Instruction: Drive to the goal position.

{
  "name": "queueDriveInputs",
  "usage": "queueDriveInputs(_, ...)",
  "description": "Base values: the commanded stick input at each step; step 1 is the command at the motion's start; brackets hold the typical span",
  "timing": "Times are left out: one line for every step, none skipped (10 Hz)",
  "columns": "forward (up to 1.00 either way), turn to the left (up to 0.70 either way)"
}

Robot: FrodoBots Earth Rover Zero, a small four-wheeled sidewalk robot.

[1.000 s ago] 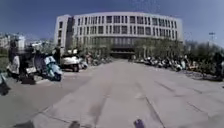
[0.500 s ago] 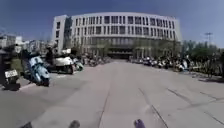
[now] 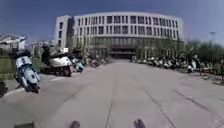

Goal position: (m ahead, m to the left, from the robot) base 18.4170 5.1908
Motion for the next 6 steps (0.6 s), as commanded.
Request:
queueDriveInputs(0.25, -0.20)
queueDriveInputs(0.00, -0.08)
queueDriveInputs(0.18, 0.00)
queueDriveInputs(0.85, -0.04)
queueDriveInputs(0.85, -0.12)
queueDriveInputs(0.85, -0.34)
